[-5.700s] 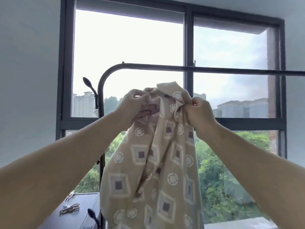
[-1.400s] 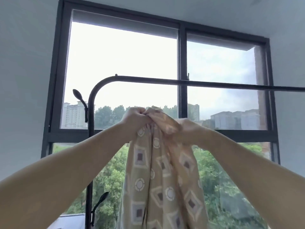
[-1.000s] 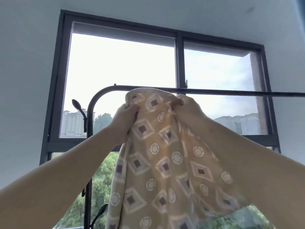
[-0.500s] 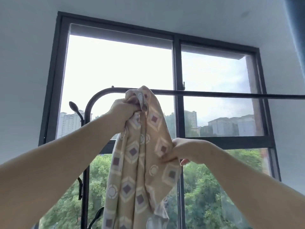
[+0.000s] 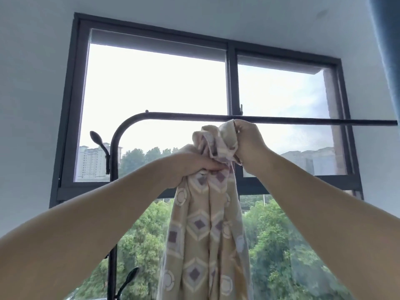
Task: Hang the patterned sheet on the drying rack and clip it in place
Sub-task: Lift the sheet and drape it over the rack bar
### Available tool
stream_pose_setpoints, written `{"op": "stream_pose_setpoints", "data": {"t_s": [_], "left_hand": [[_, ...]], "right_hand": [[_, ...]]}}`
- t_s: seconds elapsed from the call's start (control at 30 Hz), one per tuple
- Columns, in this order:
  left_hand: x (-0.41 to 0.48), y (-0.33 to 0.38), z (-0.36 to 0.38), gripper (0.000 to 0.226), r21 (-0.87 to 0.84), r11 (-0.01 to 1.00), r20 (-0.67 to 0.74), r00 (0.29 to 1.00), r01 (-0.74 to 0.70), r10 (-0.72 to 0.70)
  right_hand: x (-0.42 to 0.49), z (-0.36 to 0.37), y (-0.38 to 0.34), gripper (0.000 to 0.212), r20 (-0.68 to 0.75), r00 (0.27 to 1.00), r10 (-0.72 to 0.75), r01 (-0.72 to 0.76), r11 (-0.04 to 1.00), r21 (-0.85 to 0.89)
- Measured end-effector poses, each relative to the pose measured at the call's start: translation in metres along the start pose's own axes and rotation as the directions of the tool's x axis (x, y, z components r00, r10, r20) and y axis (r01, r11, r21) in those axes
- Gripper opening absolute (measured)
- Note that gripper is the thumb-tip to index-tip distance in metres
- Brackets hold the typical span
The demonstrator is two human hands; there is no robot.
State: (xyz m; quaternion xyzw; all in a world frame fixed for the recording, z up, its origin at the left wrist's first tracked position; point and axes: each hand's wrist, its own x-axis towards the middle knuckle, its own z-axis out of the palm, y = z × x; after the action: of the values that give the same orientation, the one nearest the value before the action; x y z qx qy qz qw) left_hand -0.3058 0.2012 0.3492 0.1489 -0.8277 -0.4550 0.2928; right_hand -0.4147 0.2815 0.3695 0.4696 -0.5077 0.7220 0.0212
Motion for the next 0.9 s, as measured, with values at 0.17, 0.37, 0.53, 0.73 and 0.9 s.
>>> {"op": "stream_pose_setpoints", "data": {"t_s": [0.17, 0.37, 0.53, 0.73, 0.9], "left_hand": [[0.019, -0.011, -0.017, 0.026, -0.285, 0.957, -0.244, 0.97, -0.061, -0.011], [0.024, -0.004, -0.034, 0.019, -0.384, 0.908, -0.315, 0.948, -0.166, 0.041], [0.022, -0.012, -0.054, 0.033, -0.308, 0.939, -0.364, 0.931, -0.15, 0.029], [0.01, -0.029, -0.061, 0.009, -0.167, 0.984, -0.231, 0.973, -0.059, 0.02], [0.007, -0.015, -0.044, 0.019, -0.433, 0.896, -0.045, 0.995, -0.1, 0.089]], "right_hand": [[-0.031, -0.013, 0.036, 0.065, 0.372, 0.852, 0.369, -0.29, 0.923, -0.253], [-0.048, -0.014, 0.071, 0.008, 0.546, 0.616, 0.568, -0.161, 0.769, -0.619], [-0.039, -0.02, 0.066, 0.021, 0.319, 0.842, 0.436, -0.228, 0.822, -0.521], [0.026, -0.037, -0.038, 0.025, -0.295, 0.929, -0.223, 0.162, 0.963, -0.217], [0.012, -0.013, -0.042, 0.019, 0.018, 0.976, -0.217, 0.195, 0.834, -0.517]]}}
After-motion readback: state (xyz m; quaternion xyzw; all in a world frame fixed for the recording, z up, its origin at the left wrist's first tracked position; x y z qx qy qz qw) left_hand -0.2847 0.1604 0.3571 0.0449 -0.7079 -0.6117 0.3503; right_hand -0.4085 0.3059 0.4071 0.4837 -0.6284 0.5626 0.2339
